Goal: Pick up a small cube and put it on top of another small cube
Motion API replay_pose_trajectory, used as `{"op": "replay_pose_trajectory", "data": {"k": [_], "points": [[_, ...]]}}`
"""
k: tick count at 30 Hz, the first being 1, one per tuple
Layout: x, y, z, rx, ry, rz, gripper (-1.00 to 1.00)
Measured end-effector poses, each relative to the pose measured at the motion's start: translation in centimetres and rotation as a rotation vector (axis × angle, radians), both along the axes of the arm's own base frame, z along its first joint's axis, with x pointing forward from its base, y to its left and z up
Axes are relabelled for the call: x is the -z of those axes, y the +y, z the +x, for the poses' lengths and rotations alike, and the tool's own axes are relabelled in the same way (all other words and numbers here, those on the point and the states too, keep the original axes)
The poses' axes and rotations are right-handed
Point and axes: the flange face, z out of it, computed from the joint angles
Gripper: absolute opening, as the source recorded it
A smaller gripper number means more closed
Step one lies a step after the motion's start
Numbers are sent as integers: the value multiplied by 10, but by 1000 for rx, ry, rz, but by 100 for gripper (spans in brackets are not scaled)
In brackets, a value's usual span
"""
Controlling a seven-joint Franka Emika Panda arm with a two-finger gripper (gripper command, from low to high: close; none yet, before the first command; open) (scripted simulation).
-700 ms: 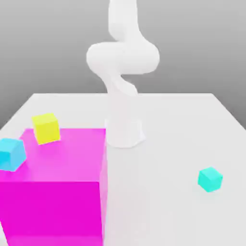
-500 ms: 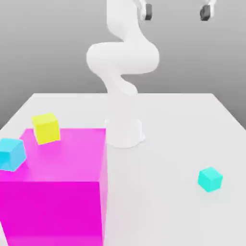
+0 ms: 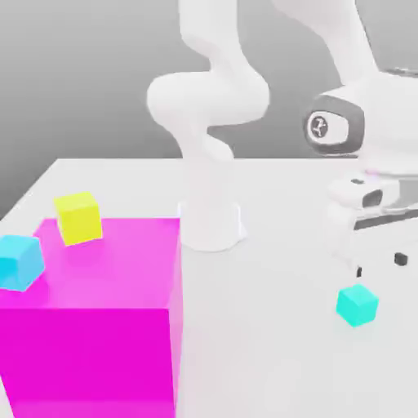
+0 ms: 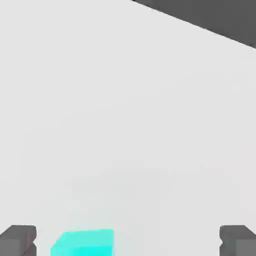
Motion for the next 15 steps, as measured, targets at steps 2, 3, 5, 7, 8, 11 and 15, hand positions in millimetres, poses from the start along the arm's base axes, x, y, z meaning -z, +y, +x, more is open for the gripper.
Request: {"op": "replay_pose_trajectory", "data": {"k": [2, 3, 5, 7, 8, 11, 15], "points": [[21, 1, -8, -2, 22, -1, 0], [30, 2, -9, -2, 26, 0, 0], [47, 2, -10, -1, 29, 1, 0], [64, 2, -11, -2, 29, -1, 0], [73, 1, -11, -3, 28, -4, -100], [73, 1, -11, -3, 28, -3, -100], [75, 1, -11, -3, 27, -4, -100]]}}
